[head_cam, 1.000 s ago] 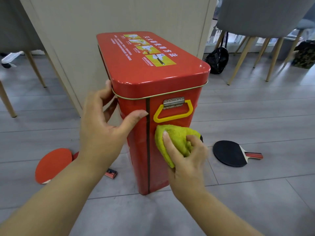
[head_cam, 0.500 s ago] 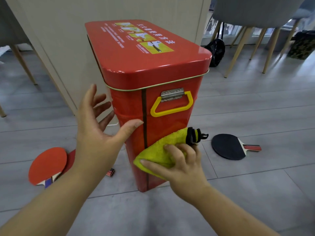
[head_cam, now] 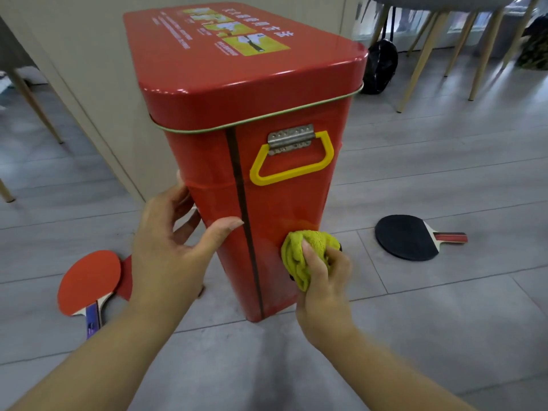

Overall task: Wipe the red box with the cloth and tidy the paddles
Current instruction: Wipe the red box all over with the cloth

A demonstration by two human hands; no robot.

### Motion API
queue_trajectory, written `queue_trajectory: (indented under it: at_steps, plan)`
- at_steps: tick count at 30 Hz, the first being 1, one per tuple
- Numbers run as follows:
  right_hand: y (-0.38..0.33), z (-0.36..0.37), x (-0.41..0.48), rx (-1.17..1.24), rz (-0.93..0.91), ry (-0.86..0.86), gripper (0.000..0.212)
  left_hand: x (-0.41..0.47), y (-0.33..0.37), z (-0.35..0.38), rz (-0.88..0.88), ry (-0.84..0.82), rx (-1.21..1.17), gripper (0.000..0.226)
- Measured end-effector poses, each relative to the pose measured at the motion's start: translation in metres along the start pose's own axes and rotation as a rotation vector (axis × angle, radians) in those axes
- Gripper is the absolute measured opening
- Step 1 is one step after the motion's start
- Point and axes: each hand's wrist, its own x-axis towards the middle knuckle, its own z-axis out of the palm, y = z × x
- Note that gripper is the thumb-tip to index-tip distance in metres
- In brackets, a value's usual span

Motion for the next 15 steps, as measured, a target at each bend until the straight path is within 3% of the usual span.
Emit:
queue_trajectory:
  at_steps: [3, 8, 12, 15]
  plan:
    - [-0.015, 0.009, -0.003, 0.023, -0.006, 0.061, 0.06, 0.0, -0.004, 0.001, -0.004, -0.001, -0.032, 0.066]
    - [-0.029, 0.015, -0.013, -0.093, -0.32, -0.022, 0.07, -0.001, -0.006, 0.003, -0.003, 0.005, -0.046, 0.069]
    - [-0.019, 0.017, -0.013, -0.184, -0.541, -0.042, 0.038, -0.004, -0.013, 0.003, 0.007, -0.032, -0.052, 0.072]
    - [0.0, 0.018, -0.012, -0.205, -0.557, -0.005, 0.031, -0.011, -0.022, 0.008, 0.0, -0.015, -0.069, 0.079]
